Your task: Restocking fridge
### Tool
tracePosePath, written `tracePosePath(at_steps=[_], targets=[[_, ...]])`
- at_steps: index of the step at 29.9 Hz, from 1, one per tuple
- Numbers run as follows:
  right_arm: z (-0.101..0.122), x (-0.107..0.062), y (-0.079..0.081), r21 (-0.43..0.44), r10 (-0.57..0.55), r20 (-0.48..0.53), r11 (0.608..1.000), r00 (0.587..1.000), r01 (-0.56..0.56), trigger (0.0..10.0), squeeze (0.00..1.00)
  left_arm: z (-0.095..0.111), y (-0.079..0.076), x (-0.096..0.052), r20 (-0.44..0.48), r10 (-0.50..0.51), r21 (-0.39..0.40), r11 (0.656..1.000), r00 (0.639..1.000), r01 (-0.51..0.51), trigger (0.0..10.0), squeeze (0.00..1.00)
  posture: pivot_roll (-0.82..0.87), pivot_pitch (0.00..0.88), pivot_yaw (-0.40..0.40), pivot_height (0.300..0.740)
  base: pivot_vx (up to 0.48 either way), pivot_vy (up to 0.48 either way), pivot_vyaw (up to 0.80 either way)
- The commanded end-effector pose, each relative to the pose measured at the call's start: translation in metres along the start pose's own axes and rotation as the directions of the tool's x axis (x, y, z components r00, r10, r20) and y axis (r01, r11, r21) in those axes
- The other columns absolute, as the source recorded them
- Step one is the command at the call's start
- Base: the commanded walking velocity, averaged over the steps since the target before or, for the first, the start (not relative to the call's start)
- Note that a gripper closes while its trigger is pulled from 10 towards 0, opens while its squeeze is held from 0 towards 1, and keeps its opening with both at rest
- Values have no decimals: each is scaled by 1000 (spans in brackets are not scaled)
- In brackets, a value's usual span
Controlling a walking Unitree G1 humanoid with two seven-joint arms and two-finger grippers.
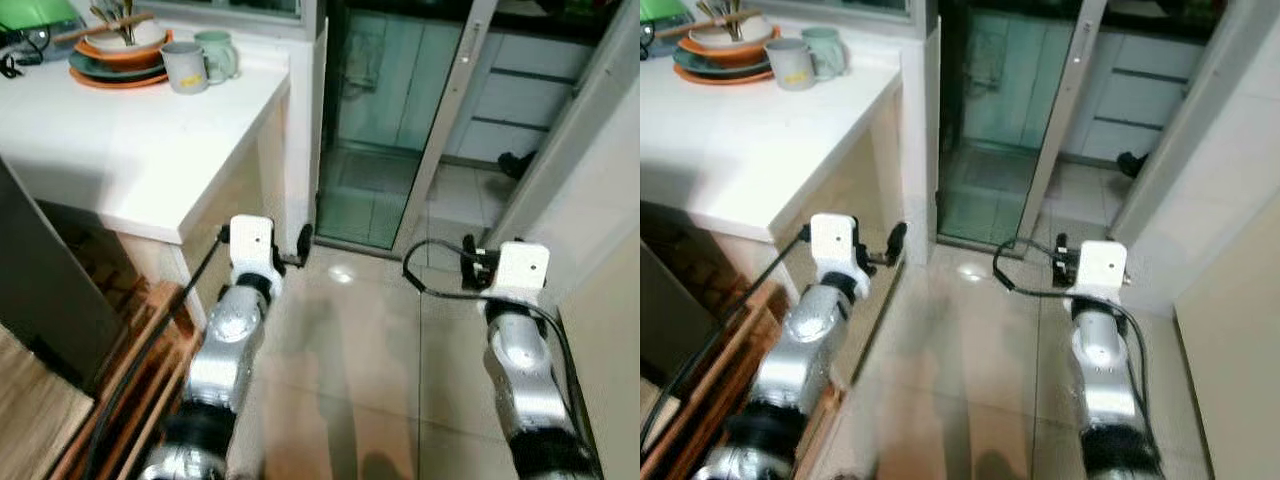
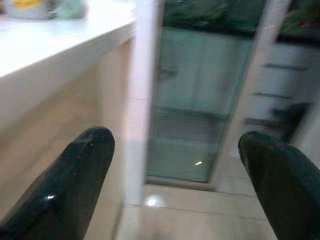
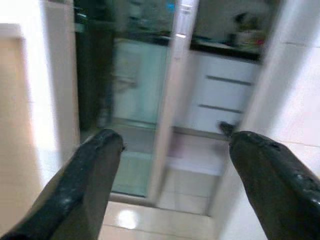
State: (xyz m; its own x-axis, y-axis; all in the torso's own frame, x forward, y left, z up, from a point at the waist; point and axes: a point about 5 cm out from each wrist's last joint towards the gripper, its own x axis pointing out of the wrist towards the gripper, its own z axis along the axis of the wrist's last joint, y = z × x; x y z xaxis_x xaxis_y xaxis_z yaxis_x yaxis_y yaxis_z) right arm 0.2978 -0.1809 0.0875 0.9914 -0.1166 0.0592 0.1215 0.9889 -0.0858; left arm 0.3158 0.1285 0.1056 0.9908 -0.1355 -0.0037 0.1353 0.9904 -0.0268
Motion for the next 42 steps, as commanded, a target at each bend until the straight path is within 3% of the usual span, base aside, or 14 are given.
tracePosePath(at_steps=[1, 15, 17, 18, 28, 36, 42], targets=[[1, 1, -13, -22, -24, 4, 999, 1000, 24, 10000, 1000, 5, -14, 3, 19, -35, -11, 999, 999, 35, 10000, 0, -121, 0, -23, 714, 379, -289, 0], [-5, -1, -11, -27, -12, -37, 1000, 999, 11, 10000, 1000, 5, -14, 4, 13, -44, -9, 999, 999, 44, 10000, 0, -122, 0, -19, 714, 383, -269, 0], [-5, -1, -10, -27, -1, -37, 1000, 999, 0, 10000, 1000, 5, -13, 4, 13, -36, 25, 999, 999, 36, 10000, 0, -122, 0, -20, 714, 0, 0, 0], [-5, -1, -7, -25, 16, -33, 1000, 999, -17, 10000, 0, 4, -13, 6, 11, -45, 115, 992, 999, 44, 10000, 0, -122, 0, -20, 714, 0, 0, 0], [-5, 0, -9, -42, -4, -40, 999, 999, 2, 10000, 0, 10, -19, 9, 14, -113, 41, 993, 993, 113, 10000, 0, -125, 0, -19, 714, 282, 0, 0], [-8, 0, -12, -34, -27, -54, 999, 998, 25, 10000, 0, 6, -20, 10, -9, -124, 44, 991, 992, 124, 10000, 0, -122, 0, -18, 714, 480, 0, -692], [-8, 2, -10, -38, -31, -43, 999, 999, 30, 10000, 0, 7, -18, 14, -44, -128, 101, 986, 991, 132, 10000, 0, -117, 0, -4, 714, 456, 0, -525]])
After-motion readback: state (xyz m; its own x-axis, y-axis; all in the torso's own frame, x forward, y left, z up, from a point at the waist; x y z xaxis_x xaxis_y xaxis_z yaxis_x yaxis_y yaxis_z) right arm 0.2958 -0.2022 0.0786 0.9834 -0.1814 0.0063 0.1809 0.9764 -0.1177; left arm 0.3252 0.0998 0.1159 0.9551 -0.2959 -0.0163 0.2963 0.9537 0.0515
